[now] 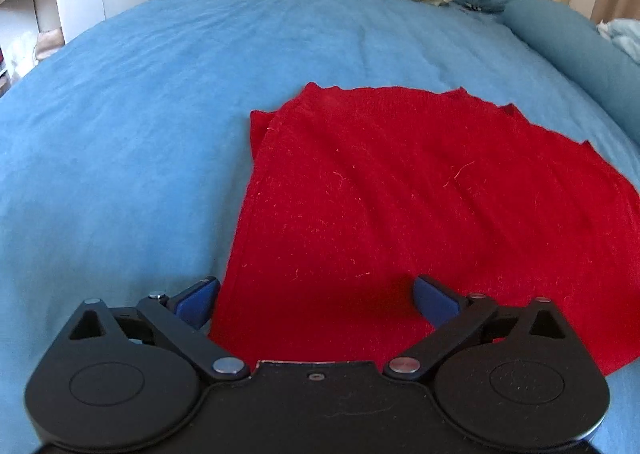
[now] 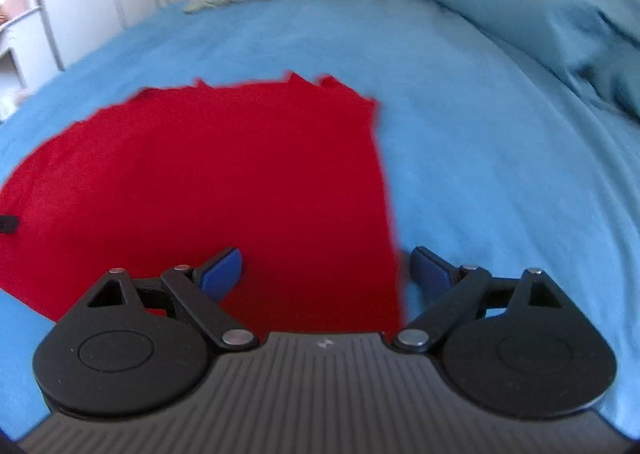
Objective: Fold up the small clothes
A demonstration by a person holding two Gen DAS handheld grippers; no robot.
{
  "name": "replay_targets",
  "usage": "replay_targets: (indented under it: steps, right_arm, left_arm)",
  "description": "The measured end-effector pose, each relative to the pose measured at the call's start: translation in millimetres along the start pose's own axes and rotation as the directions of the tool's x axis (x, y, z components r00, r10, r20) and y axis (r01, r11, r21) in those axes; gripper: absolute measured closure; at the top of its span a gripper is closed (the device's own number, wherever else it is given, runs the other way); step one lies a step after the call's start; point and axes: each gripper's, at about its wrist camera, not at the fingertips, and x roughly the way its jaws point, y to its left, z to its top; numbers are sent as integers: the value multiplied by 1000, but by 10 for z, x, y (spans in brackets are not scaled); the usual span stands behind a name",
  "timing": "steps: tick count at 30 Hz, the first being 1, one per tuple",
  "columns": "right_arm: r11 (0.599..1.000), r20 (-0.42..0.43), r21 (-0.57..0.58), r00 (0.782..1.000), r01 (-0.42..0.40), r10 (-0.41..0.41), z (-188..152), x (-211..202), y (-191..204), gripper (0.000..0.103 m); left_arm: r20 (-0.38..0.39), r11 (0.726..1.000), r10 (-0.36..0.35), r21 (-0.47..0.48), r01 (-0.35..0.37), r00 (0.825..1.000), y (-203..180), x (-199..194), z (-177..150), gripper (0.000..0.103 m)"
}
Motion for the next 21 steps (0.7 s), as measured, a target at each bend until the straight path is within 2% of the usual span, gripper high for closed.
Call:
replay_targets:
  steps: [3,6,8,11,12,13,15,17,21]
  right_arm:
    - [1000,36,2,999,-10,10,51,-183,-107,0]
    - [998,38,14,998,-57,56,158,-330,-219,0]
    - [993,24,20,993,-112,112,225,-344,-265,0]
    - [990,-28,23,990,-141,142,228,-265,-256,0]
    - [990,-46,26,989,-142,143,218,-204,-227,2]
    - [990,-57,32,989,-138,140,194,-167,-211,11]
    - [989,-73,55,988,-135,139,140,-63,-197,17]
    - [991,-51,56,991,-120,123,89,-26,-176,17]
    - [990,-9,77,993,-118,119,41,-25,-158,18]
  left_arm:
    - [61,999,28,13,-29,998,-150,-210,46,1]
    - [145,998,-7,69,-3,989,-383,-583,84,0]
    - [137,994,-27,112,11,990,-611,-702,151,0]
    - [103,984,-102,156,86,989,-1002,-738,230,0]
    - [86,982,-123,154,109,989,-1104,-699,242,0]
    - [67,980,-137,153,125,988,-1195,-639,243,0]
    - [14,979,-142,148,139,990,-1388,-471,221,0]
    - [-28,979,-140,149,142,990,-1541,-286,194,0]
    - [-36,986,-86,141,90,996,-1657,0,166,0]
